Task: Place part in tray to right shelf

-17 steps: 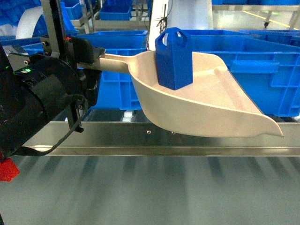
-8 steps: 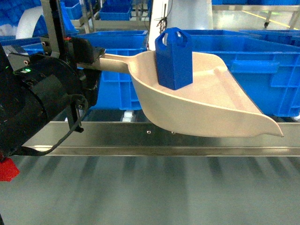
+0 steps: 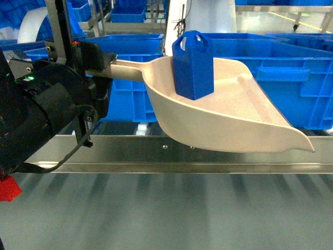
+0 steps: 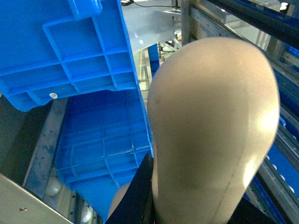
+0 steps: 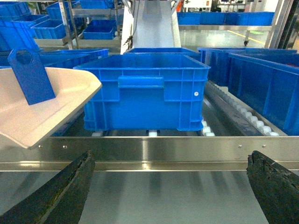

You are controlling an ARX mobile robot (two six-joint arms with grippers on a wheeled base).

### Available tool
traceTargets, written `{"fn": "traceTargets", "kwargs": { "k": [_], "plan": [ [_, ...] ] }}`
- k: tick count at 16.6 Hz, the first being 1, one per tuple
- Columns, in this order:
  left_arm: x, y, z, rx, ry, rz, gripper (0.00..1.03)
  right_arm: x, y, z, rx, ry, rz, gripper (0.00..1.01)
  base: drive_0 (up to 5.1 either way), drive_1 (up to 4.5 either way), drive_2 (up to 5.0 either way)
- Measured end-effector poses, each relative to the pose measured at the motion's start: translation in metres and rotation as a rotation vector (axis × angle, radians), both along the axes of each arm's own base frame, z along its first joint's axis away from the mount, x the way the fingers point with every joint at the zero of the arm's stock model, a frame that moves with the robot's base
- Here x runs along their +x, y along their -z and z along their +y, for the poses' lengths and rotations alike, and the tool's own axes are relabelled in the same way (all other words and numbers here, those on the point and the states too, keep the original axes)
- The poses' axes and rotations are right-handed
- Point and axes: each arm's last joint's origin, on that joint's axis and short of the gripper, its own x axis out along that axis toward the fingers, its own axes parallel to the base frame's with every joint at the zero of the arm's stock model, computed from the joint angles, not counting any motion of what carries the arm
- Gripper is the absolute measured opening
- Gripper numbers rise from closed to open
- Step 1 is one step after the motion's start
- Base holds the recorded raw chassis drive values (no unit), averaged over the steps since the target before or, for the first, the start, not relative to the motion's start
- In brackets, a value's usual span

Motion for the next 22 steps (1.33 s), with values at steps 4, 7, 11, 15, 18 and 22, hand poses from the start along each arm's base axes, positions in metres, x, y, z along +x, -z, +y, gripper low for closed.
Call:
{"fn": "traceTargets", "kwargs": {
  "k": [4,7,11,15,18,22],
  "plan": [
    [0.0,0.0,0.0,0.0,0.0,0.0,0.17,0.0,0.0,0.0,0.0,0.0,0.0,0.98,0.0,0.0,0.0],
    [0.0,0.0,0.0,0.0,0.0,0.0,0.17,0.0,0.0,0.0,0.0,0.0,0.0,0.98,0.0,0.0,0.0],
    [0.0,0.0,0.0,0.0,0.0,0.0,0.17,0.0,0.0,0.0,0.0,0.0,0.0,0.98,0.0,0.0,0.0],
    [0.0,0.0,0.0,0.0,0.0,0.0,0.17,0.0,0.0,0.0,0.0,0.0,0.0,0.98,0.0,0.0,0.0],
    [0.0,0.0,0.0,0.0,0.0,0.0,0.17,0.0,0.0,0.0,0.0,0.0,0.0,0.98,0.0,0.0,0.0],
    [0.0,0.0,0.0,0.0,0.0,0.0,0.17,0.0,0.0,0.0,0.0,0.0,0.0,0.98,0.0,0.0,0.0]
  ]
}}
